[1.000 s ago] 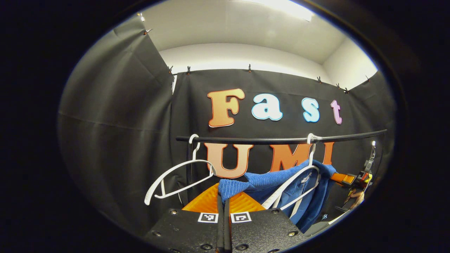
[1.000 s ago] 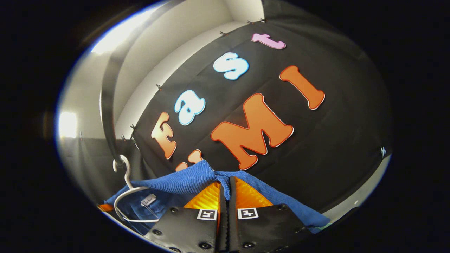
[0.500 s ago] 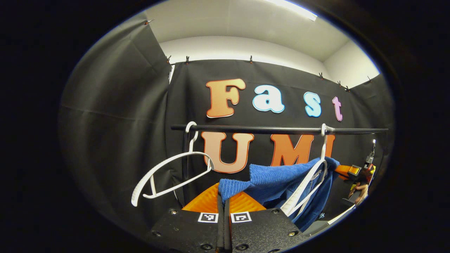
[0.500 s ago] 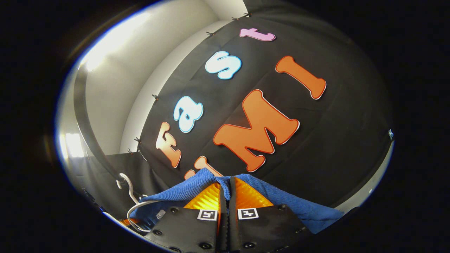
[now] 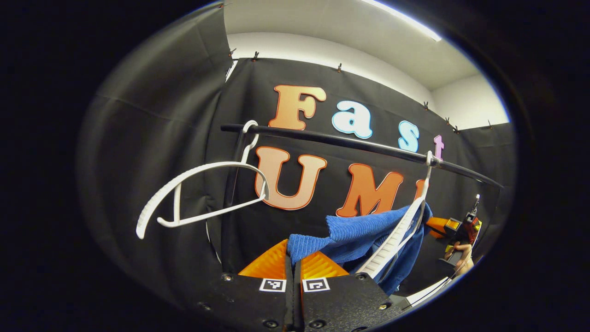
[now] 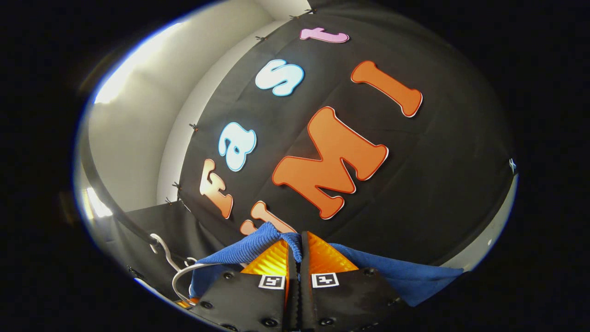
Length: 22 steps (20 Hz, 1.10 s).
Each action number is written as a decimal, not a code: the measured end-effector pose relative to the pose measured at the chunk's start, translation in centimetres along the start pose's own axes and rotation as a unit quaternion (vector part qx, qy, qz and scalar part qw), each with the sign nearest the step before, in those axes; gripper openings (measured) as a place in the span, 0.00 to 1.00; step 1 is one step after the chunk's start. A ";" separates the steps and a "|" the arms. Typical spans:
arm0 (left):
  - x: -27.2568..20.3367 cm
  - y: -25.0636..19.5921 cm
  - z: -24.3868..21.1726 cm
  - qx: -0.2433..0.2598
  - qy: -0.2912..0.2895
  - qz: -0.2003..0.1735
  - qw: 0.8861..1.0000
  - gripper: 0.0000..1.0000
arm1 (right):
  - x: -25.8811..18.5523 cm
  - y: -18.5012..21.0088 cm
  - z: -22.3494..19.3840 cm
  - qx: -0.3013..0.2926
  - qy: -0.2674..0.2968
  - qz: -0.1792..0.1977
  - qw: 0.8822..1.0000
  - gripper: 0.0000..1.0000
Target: Grasp the clothes on the hanger with both hands and then place them into the laundry hamper below.
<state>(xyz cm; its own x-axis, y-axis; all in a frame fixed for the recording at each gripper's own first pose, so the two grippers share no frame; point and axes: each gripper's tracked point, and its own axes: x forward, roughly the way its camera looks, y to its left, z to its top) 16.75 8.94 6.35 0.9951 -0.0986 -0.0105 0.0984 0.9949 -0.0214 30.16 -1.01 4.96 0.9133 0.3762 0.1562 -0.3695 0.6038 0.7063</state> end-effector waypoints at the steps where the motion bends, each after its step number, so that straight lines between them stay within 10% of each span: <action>1: 0.2 0.2 0.1 0.002 -0.002 0.000 1.000 0.00 | 0.1 0.4 0.4 -0.003 -0.007 0.008 1.000 0.07; 9: 0.7 -0.1 0.9 0.003 -0.028 -0.045 0.999 0.00 | 1.6 0.6 1.2 0.004 0.009 0.032 0.999 0.07; 22: -0.7 -1.6 -6.3 0.015 0.039 -0.043 0.998 0.00 | 1.1 -6.1 -1.5 -0.027 0.059 -0.067 0.996 0.07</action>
<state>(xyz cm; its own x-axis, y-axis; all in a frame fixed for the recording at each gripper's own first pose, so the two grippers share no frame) 15.83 7.27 0.14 0.9789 -0.1842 -0.0881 0.1852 0.9827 0.0041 33.13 -3.28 -0.21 0.9299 0.3672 -0.0213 -0.2572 0.6906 0.6760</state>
